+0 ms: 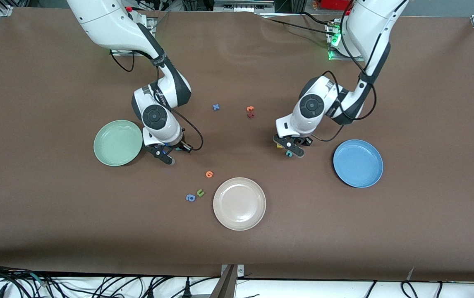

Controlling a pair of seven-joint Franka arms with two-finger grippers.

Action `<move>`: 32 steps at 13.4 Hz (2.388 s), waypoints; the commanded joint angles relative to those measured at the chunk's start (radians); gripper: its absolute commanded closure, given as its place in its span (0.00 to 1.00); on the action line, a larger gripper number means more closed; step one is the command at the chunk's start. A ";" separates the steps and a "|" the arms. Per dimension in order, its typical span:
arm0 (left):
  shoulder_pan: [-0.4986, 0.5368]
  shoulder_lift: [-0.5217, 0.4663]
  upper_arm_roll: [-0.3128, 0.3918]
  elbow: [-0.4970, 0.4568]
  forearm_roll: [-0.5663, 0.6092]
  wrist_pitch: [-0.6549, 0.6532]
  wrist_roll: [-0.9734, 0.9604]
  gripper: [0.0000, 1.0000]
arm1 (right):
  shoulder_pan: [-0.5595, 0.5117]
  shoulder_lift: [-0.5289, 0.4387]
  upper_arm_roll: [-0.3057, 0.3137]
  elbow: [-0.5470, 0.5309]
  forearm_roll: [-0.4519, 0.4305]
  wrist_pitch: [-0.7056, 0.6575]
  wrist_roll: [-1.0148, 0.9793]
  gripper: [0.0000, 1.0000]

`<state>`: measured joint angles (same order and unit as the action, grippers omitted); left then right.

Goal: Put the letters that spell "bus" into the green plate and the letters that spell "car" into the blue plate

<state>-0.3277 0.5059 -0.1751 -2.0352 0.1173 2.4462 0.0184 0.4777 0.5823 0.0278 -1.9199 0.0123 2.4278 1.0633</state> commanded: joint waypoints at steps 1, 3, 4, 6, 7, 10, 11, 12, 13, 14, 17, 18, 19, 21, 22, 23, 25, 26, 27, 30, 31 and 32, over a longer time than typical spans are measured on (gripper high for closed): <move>0.125 -0.069 -0.007 -0.002 0.033 -0.082 0.176 1.00 | 0.002 -0.021 0.001 -0.037 0.014 0.013 0.011 1.00; 0.211 -0.073 -0.007 0.001 0.033 -0.096 0.327 1.00 | 0.002 -0.039 0.001 -0.027 0.014 -0.025 0.006 1.00; 0.254 -0.073 -0.007 0.021 0.033 -0.102 0.409 1.00 | 0.001 -0.067 -0.003 -0.013 0.014 -0.085 0.003 1.00; 0.307 -0.066 -0.006 0.050 0.033 -0.125 0.532 1.00 | -0.010 -0.148 -0.023 0.031 0.017 -0.261 -0.018 1.00; 0.320 -0.063 -0.004 0.050 0.033 -0.125 0.566 0.90 | -0.014 -0.179 -0.046 0.053 0.018 -0.335 -0.054 1.00; 0.340 -0.052 -0.007 0.055 0.019 -0.125 0.603 0.00 | -0.016 -0.254 -0.164 0.047 0.021 -0.458 -0.246 1.00; 0.337 -0.053 -0.007 0.069 0.019 -0.128 0.621 0.00 | -0.016 -0.260 -0.217 0.045 0.021 -0.487 -0.326 1.00; 0.331 -0.055 -0.009 0.076 0.019 -0.145 0.618 0.00 | -0.016 -0.263 -0.262 0.041 0.026 -0.498 -0.400 1.00; 0.325 -0.056 -0.012 0.078 0.018 -0.157 0.609 0.00 | -0.016 -0.262 -0.307 0.021 0.044 -0.495 -0.475 1.00; 0.314 -0.058 -0.041 0.085 0.016 -0.159 0.603 0.00 | -0.016 -0.254 -0.356 -0.003 0.069 -0.481 -0.564 1.00; 0.300 -0.043 -0.118 0.110 -0.022 -0.165 0.468 0.00 | -0.059 -0.210 -0.417 -0.063 0.221 -0.414 -0.780 1.00; 0.276 -0.034 -0.139 0.113 -0.022 -0.165 0.406 0.00 | -0.066 -0.188 -0.419 -0.067 0.221 -0.398 -0.805 1.00; 0.242 -0.024 -0.139 0.115 -0.021 -0.164 0.346 0.00 | -0.077 -0.161 -0.420 -0.080 0.221 -0.371 -0.847 1.00; 0.197 0.029 -0.139 0.179 -0.005 -0.159 0.308 0.00 | -0.116 -0.116 -0.420 -0.122 0.221 -0.272 -0.910 1.00; 0.185 0.069 -0.138 0.234 0.002 -0.159 0.316 0.00 | -0.120 -0.107 -0.420 -0.131 0.221 -0.245 -0.933 1.00; 0.171 0.106 -0.138 0.278 0.033 -0.161 0.316 0.00 | -0.122 -0.105 -0.420 -0.131 0.221 -0.246 -0.933 0.93; 0.134 0.140 -0.138 0.293 0.128 -0.159 0.316 0.01 | -0.123 -0.111 -0.420 -0.129 0.224 -0.254 -0.931 0.37; 0.125 0.149 -0.138 0.291 0.169 -0.156 0.317 0.01 | -0.123 -0.117 -0.420 -0.128 0.225 -0.263 -0.919 0.26; 0.118 0.157 -0.138 0.287 0.188 -0.153 0.318 0.02 | -0.122 -0.130 -0.420 -0.119 0.227 -0.291 -0.911 0.12; 0.108 0.161 -0.138 0.245 0.191 -0.124 0.321 0.01 | -0.107 -0.189 -0.401 -0.044 0.229 -0.461 -0.756 0.01; 0.107 0.160 -0.138 0.231 0.193 -0.119 0.321 0.01 | -0.090 -0.203 -0.379 -0.024 0.229 -0.493 -0.670 0.01; 0.107 0.158 -0.138 0.221 0.202 -0.116 0.321 0.01 | -0.073 -0.219 -0.350 -0.024 0.229 -0.489 -0.586 0.01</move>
<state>-0.2190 0.6690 -0.3164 -1.7918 0.2765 2.3128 0.3400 0.3728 0.4053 -0.3628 -1.9547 0.2311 1.9754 0.3385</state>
